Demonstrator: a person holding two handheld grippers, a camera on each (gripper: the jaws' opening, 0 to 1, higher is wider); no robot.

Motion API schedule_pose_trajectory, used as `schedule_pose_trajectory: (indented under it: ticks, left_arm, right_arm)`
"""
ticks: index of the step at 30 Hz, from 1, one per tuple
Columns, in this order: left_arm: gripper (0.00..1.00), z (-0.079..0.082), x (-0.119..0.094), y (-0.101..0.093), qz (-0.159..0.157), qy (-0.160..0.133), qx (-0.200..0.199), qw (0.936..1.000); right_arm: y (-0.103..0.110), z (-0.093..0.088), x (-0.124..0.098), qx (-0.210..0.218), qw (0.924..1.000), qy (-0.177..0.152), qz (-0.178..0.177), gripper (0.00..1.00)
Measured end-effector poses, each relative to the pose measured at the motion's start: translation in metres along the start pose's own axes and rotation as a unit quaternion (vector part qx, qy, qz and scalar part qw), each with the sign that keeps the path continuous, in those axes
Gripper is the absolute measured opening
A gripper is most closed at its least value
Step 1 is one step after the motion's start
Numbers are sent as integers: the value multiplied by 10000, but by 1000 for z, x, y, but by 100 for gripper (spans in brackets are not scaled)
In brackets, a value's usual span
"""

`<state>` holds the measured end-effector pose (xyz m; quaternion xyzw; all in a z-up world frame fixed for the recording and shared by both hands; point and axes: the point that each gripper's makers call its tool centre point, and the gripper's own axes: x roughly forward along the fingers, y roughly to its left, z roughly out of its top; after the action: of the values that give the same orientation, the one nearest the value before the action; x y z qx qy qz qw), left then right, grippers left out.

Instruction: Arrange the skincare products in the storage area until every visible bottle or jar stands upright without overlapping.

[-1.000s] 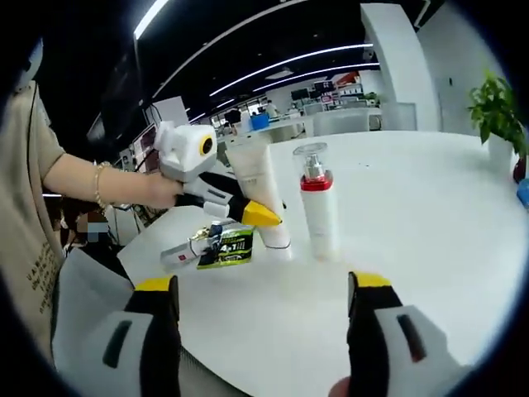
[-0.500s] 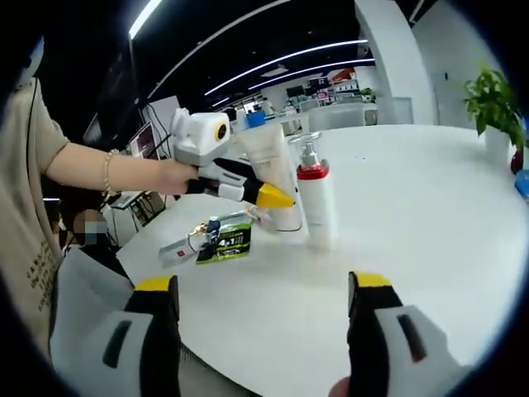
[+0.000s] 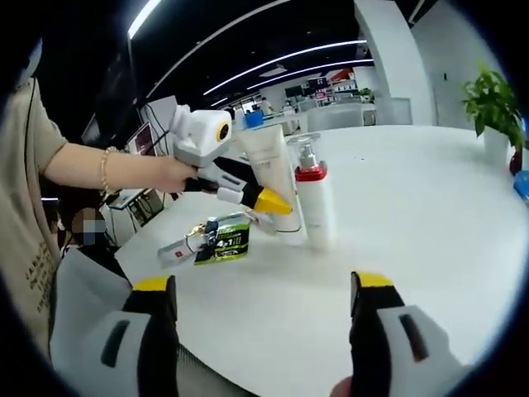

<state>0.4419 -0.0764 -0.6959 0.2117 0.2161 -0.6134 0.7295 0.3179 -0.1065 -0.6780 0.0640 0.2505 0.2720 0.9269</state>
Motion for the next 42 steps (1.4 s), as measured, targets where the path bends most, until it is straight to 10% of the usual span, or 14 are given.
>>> schedule_pose_trajectory:
  ticks: [25, 33, 42]
  left_arm:
    - [67, -32, -60, -8, 380, 105, -883, 9953]
    - [76, -64, -92, -27, 640, 431, -1447, 9865]
    - [86, -77, -145, -39, 1197, 87, -1958, 9733]
  right_arm:
    - [27, 8, 7, -81, 9998, -92, 185, 93]
    - [41, 11, 7, -107, 9993, -126, 323, 96]
    - [59, 17, 5, -17, 9982, -293, 528, 99]
